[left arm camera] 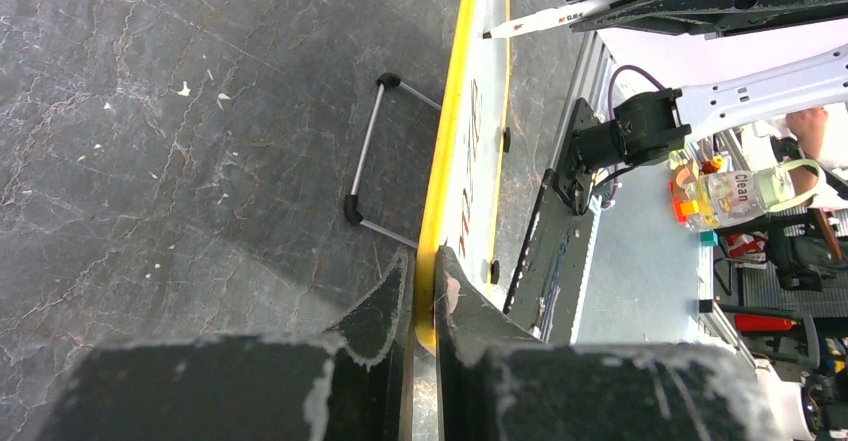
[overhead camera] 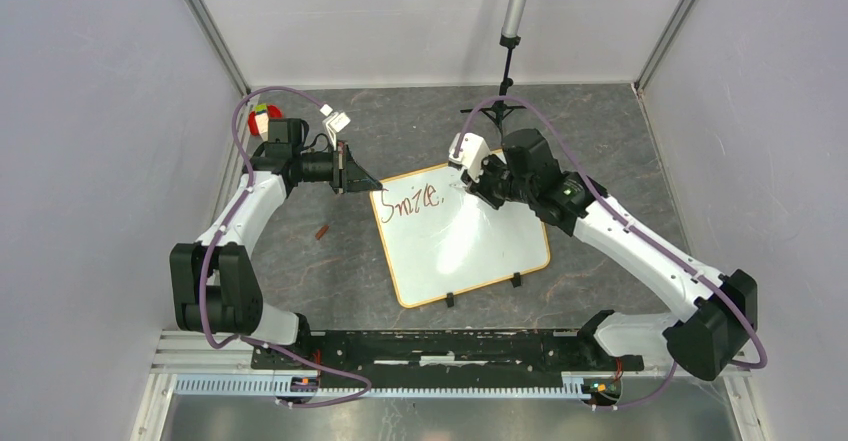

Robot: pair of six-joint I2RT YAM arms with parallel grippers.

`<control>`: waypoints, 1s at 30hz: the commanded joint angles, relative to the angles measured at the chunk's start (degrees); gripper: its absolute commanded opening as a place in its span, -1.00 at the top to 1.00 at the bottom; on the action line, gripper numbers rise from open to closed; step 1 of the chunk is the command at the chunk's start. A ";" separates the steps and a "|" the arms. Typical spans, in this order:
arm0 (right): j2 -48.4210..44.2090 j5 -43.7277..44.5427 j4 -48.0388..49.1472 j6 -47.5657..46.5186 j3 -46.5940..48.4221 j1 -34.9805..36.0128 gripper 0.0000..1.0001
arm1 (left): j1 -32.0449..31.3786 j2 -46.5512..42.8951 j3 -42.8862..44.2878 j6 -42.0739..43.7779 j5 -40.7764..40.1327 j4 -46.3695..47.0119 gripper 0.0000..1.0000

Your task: Write a sentence on the whiteboard

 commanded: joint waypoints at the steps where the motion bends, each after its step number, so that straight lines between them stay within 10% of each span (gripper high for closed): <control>1: 1.39 0.26 2.22 0.67 2.11 -0.10 1.00 | -0.86 0.20 0.81 -1.42 -0.78 1.09 0.95; 30: -2.07 1.59 -2.16 -1.89 -2.23 -0.08 1.00 | -0.89 0.25 0.82 -1.45 -0.95 1.09 0.95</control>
